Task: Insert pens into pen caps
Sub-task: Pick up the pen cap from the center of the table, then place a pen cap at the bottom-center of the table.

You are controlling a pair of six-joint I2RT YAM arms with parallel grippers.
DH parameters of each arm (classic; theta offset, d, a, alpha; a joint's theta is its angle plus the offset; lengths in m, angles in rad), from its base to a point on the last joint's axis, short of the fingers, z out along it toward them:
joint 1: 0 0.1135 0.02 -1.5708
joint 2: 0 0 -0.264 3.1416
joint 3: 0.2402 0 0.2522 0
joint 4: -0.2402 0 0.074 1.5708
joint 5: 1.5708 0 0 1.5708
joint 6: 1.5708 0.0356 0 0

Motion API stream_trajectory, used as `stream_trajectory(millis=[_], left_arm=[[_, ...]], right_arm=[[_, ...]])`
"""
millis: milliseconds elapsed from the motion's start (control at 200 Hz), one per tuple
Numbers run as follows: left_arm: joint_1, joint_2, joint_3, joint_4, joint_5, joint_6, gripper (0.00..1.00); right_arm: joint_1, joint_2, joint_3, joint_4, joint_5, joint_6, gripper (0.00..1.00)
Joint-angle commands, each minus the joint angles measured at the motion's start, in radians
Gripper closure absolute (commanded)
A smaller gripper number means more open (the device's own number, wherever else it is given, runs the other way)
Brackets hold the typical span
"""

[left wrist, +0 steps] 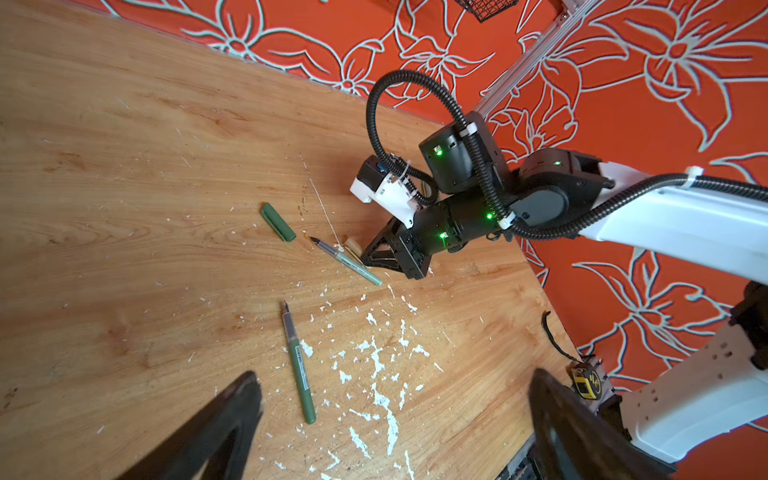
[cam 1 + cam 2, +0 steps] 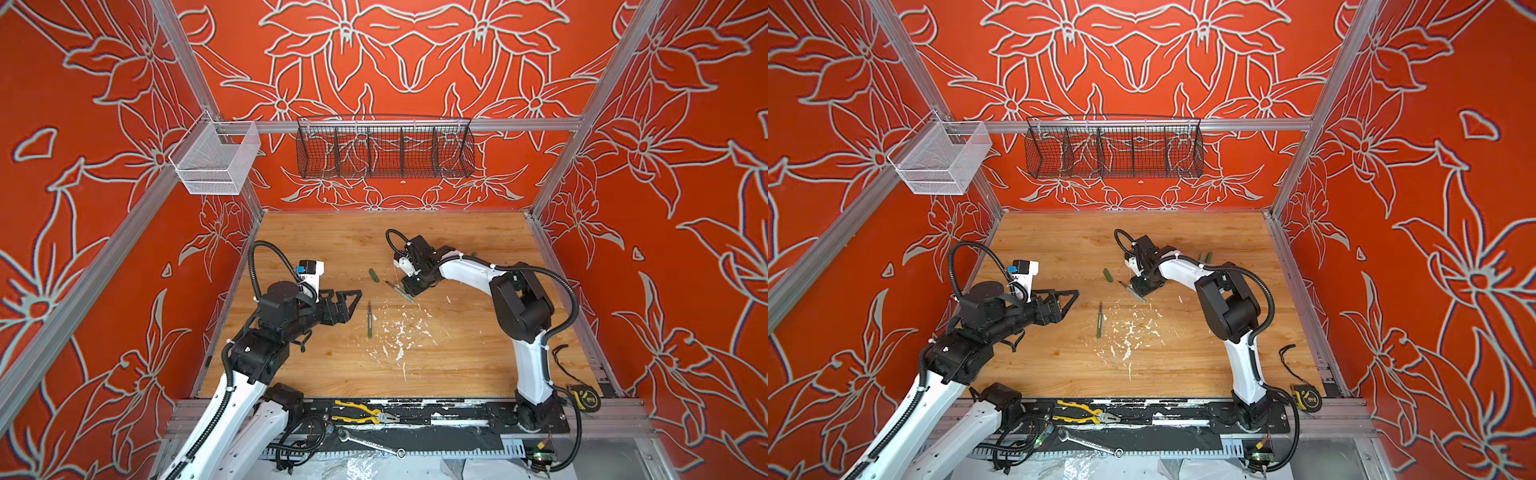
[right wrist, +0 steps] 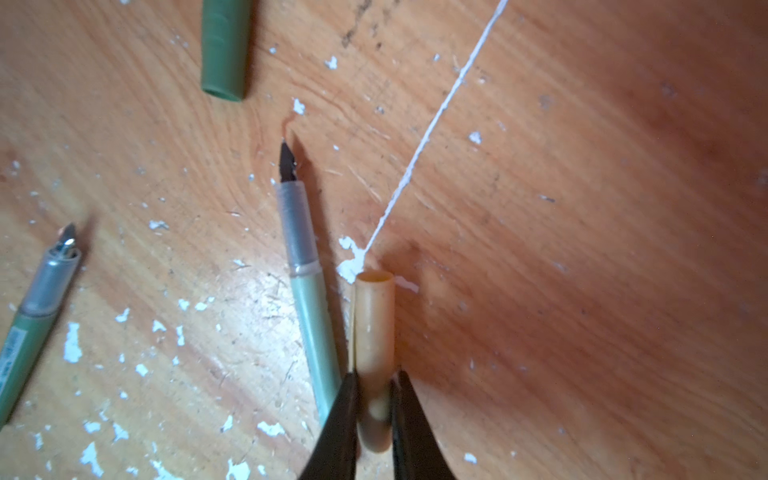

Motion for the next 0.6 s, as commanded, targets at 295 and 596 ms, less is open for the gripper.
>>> stream_trajectory(millis=[295, 596], left_arm=[[0.006, 0.047, -0.026, 0.108, 0.071, -0.032, 0.03], [0.006, 0.076, -0.037, 0.151, 0.061, -0.034, 0.03]], right_arm=[[0.000, -0.204, -0.154, -0.088, -0.075, -0.047, 0.84], [0.201, -0.292, -0.382, -0.089, -0.099, -0.038, 0.83]])
